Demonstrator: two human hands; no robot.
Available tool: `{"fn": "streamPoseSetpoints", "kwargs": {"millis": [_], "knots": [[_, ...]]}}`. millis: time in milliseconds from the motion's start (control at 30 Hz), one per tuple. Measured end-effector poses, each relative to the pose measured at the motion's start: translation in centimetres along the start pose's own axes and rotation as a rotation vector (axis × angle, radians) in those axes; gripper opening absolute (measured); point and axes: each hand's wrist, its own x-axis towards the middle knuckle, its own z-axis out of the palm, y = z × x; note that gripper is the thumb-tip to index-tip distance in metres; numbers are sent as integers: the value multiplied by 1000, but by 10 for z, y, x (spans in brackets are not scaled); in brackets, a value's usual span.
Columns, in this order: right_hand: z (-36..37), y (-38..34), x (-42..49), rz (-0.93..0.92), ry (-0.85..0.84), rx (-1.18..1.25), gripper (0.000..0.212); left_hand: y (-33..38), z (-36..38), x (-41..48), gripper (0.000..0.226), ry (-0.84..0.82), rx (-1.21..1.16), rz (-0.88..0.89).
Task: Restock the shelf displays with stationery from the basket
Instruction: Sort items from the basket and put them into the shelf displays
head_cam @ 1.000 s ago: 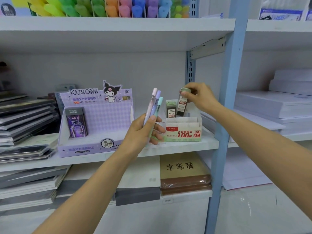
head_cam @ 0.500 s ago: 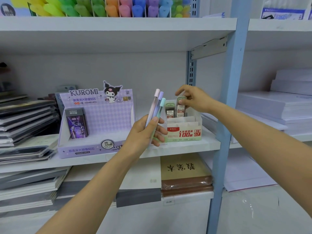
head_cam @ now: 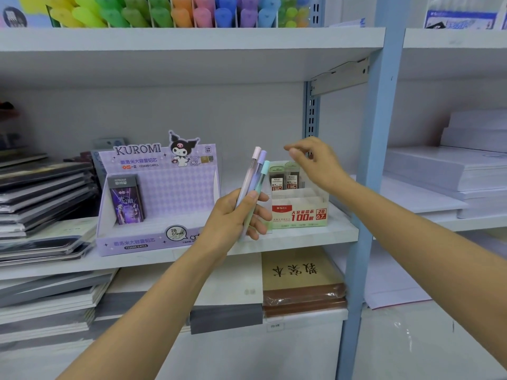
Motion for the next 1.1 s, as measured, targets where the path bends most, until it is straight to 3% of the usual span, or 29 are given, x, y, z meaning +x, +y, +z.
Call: {"fn": "streamPoseSetpoints", "kwargs": {"millis": [67, 133, 267, 400, 533, 767, 900, 1000, 1100], "knots": [[-8, -19, -11, 68, 6, 395, 22, 1, 2, -1, 30, -1, -10, 1], [-14, -35, -21, 132, -132, 670, 25, 2, 5, -3, 29, -6, -13, 5], [-13, -52, -37, 83, -357, 733, 15, 5, 9, -9, 31, -20, -21, 5], [-12, -56, -41, 165, -190, 909, 10, 7, 5, -14, 37, -22, -187, -78], [-13, -54, -42, 238, -57, 933, 8, 6, -5, -19, 34, -30, -248, -135], [-8, -61, -49, 227, -229, 1043, 13, 9, -11, -29, 33, 45, -144, -147], [-17, -66, -37, 230, -91, 1035, 6, 11, -22, -32, 31, 205, -14, -81], [-18, -67, -25, 208, 62, 905, 6, 11, -35, -30, 29, 347, 55, -13], [-3, -69, -21, 199, 39, 714, 7, 10, -39, -30, 26, 350, 134, 17]]}}
